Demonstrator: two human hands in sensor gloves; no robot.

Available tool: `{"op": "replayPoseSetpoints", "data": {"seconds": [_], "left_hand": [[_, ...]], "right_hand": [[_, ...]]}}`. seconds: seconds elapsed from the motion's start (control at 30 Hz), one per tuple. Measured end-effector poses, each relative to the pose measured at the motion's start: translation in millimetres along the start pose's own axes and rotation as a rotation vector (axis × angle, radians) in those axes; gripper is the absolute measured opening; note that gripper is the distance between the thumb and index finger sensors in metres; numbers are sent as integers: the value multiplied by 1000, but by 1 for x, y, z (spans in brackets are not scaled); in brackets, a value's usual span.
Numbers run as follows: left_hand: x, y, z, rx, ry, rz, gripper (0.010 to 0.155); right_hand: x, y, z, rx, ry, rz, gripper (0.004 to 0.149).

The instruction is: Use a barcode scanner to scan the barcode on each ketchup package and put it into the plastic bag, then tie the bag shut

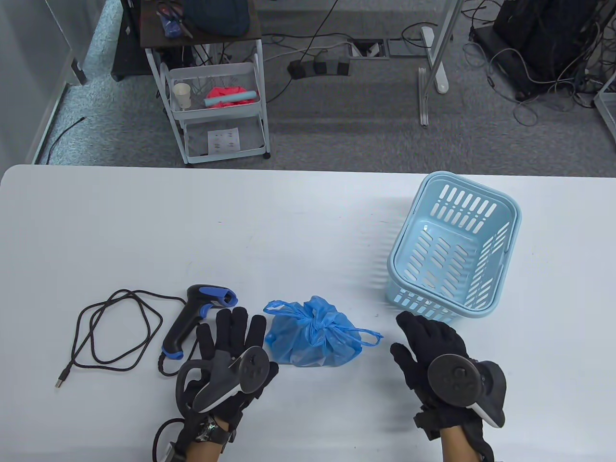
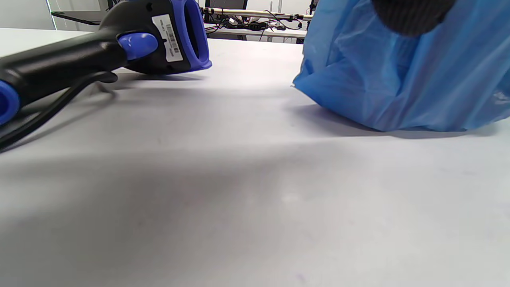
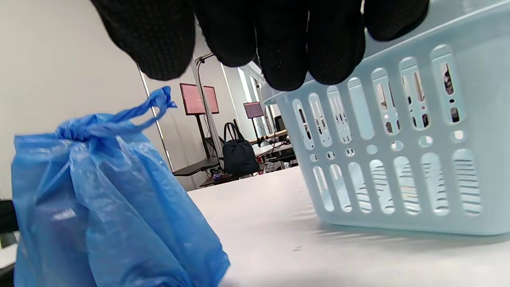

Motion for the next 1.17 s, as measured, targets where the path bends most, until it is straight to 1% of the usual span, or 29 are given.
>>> {"op": "replayPoseSetpoints", "data": {"seconds": [0.1, 0.17, 0.2, 0.27, 0.3, 0.4, 0.47, 0.53, 1.17], "left_hand": [[-1, 1, -4, -9, -4, -2, 90], [-1, 2, -5, -15, -2, -4, 89], [-1, 2, -5, -10, -2, -5, 89], [0, 1, -4, -5, -9, -11, 89], [0, 2, -5, -5, -12, -12, 89], [0, 2, -5, -8, -9, -16, 89], [0, 2, -6, -14, -17, -18, 89], [0, 1, -6, -18, -17, -21, 89], [3, 2, -7, -26, -19, -35, 88]], "right_hand": [[2, -10, 16, 53, -66, 0, 75], [2, -16, 29, 101, -86, 9, 80], [2, -18, 36, 111, -99, -9, 81], [1, -20, 47, 186, -123, -5, 86], [2, -21, 53, 242, -140, -5, 88], [2, -25, 64, 338, -158, 10, 92], [-1, -27, 74, 426, -155, 30, 94], [-4, -28, 79, 465, -158, 40, 95], [-14, -27, 81, 467, -122, 83, 95]]}}
Point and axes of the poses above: the tracker on the back of each hand, its own x axis roughly to the thumb side, its own y axis roughly from the wrist to the fingertips, z = x × y, the point moved 3 cm from there along y, roughly from the wrist to the fingertips, and after that the axes turned 7 degrees about -x, right-handed, at the moved point
